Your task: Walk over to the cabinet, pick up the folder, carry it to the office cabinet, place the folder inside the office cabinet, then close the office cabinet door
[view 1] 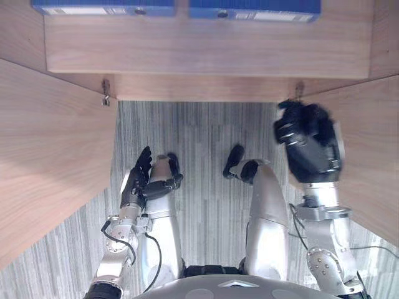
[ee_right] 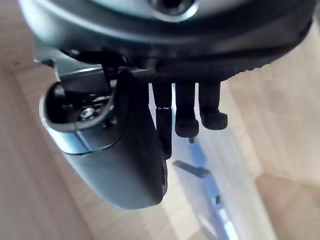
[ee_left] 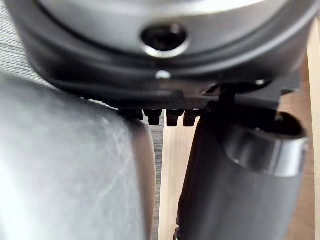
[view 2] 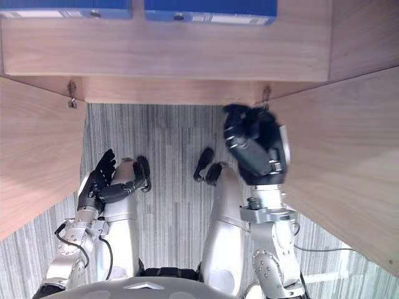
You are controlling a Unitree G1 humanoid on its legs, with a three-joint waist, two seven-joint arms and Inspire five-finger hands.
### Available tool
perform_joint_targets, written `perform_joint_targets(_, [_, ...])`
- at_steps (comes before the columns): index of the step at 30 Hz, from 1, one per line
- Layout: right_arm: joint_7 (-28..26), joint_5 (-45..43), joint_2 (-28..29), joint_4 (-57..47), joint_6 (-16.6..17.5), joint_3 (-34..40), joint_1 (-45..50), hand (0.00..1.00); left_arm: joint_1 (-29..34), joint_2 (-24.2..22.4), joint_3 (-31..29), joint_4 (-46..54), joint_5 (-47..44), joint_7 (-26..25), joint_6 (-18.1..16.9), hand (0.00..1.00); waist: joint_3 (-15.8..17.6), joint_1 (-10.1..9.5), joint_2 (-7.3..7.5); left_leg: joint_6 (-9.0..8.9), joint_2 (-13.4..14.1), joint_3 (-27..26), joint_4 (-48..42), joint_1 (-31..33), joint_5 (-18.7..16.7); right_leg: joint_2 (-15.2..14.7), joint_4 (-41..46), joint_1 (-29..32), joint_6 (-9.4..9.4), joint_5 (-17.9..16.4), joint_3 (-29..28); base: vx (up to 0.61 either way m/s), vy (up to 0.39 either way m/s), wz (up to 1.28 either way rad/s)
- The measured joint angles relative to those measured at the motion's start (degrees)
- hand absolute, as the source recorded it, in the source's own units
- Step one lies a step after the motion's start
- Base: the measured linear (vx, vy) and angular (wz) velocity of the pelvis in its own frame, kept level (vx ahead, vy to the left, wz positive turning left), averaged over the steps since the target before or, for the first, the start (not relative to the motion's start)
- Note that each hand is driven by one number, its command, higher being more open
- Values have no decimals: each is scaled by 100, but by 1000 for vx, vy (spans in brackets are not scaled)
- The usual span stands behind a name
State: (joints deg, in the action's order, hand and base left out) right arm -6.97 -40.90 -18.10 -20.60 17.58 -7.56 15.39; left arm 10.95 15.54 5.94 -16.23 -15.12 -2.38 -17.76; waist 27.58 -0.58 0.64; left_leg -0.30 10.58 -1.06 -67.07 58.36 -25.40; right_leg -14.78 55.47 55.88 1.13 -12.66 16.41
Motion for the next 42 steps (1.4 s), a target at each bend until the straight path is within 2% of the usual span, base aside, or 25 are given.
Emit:
perform_joint_targets(2, [-112, 22, -38, 655, -158, -144, 148, 0, -28, 116, -6, -347, -1, 50, -21, 100, -114, 34, 141, 35, -9, -102, 376, -403, 52, 47, -396, -365, 21, 70, 9, 72, 18, -3])
perform_joint_targets(4, [-152, 561, -122, 1312, -361, -231, 348, 0, -45, 264, -6, -853, 41, 73, -51, 100, -250, 94, 244, 0, -30, -204, 928, -947, 240, 136, -1016, -924, 39, 317, 65, 126, 38, -4])
perform_joint_targets(5, [-236, 801, -277, 1573, -422, -269, 494, 0, -50, 321, -9, -1180, 175, 102, -35, 100, -286, 94, 280, -2, -52, -272, 1249, -1298, 342, 201, -1382, -1265, 98, 460, 65, 131, 47, 2])
perform_joint_targets(9, [-393, 1063, -371, 2236, -483, -318, 586, 0, -50, 260, -10, -1563, 210, 157, 43, 100, -450, 90, 347, 10, -167, -357, 1860, -1825, 561, 209, -1987, -1794, 142, 658, 128, 100, 23, 10])
perform_joint_targets(12, [-486, 1696, -361, 2950, -505, -371, 495, 0, -57, 225, -9, -1918, 451, 217, 73, 100, -567, 80, 369, 0, -254, -388, 2475, -2454, 763, 257, -2636, -2467, 177, 865, 223, 97, 7, 12])
perform_joint_targets(13, [-525, 1884, -356, 3218, -523, -424, 472, 0, -55, 206, -10, -2051, 535, 234, 121, 100, -716, 77, 396, -8, -304, -411, 2764, -2641, 875, 282, -2932, -2649, 198, 967, 242, 125, -11, 10])
perform_joint_targets(18, [-576, 2526, -22, 4352, -608, -456, 346, 0, 55, 163, -33, -2441, 872, 330, 218, 100, -1259, 61, 342, -118, -349, -417, 3770, -3418, 1232, 554, -4415, -3675, 207, 1525, 445, 135, -38, 8])
perform_joint_targets(20, [-554, 2930, 206, 5065, -668, -443, 257, 0, 94, 26, -135, -2626, 960, 388, 306, 100, -1608, 44, 315, -167, -446, -420, 4366, -3870, 1452, 660, -5272, -4257, 204, 1876, 544, 165, -74, 14])
perform_joint_targets(23, [-415, 3302, 477, 5869, -706, -416, -46, 0, 98, -42, -154, -2897, 1150, 411, 338, 100, -1924, 40, 309, -222, -531, -420, 4802, -4299, 1586, 748, -5848, -4738, 200, 2063, 589, 121, -74, 5])
perform_joint_targets(28, [-167, 3707, 805, 7089, -752, 48, -471, 0, 56, -440, -582, -3341, 1355, 371, 471, 100, -2318, 21, 317, -273, -593, -400, 5330, -4728, 1767, 763, -5995, -4982, 181, 2071, 605, 84, -59, 3])
perform_joint_targets(31, [285, 3850, 996, 7888, -966, 584, -670, 0, -11, -563, -756, -3626, 1419, 263, 584, 100, -2452, -45, 294, -281, -620, -375, 5543, -4982, 1828, 755, -5996, -5142, 197, 2021, 630, 32, -13, 5])
perform_joint_targets(34, [499, 3895, 1112, 8172, -1119, 956, -525, 0, -13, -673, -929, -4076, 1554, 129, 704, 100, -2633, -64, 240, -264, -725, -373, 5943, -5371, 1956, 673, -5997, -5325, 262, 1955, 623, 28, 25, 3])
perform_joint_targets(40, [535, 3892, 1203, 8373, -1197, 1244, -514, 0, 68, -690, -1034, -4357, 1577, 119, 809, 100, -2753, -71, 276, -206, -848, -433, 6267, -5695, 2065, 569, -5997, -5462, 349, 1915, 555, 8, 37, -3])
perform_joint_targets(41, [542, 3892, 1224, 8406, -1214, 1305, -509, 100, 81, -686, -1039, -4426, 1578, 119, 818, 100, -2773, -65, 256, -200, -866, -433, 6301, -5722, 2069, 554, -5997, -5486, 363, 1910, 556, 22, 30, -2])
perform_joint_targets(42, [544, 3891, 1233, 8430, -1220, 1339, -514, 100, 78, -683, -1040, -4452, 1578, 119, 822, 100, -2794, -67, 287, -194, -877, -434, 6323, -5754, 2077, 545, -5996, -5493, 372, 1908, 555, 18, 31, 1])
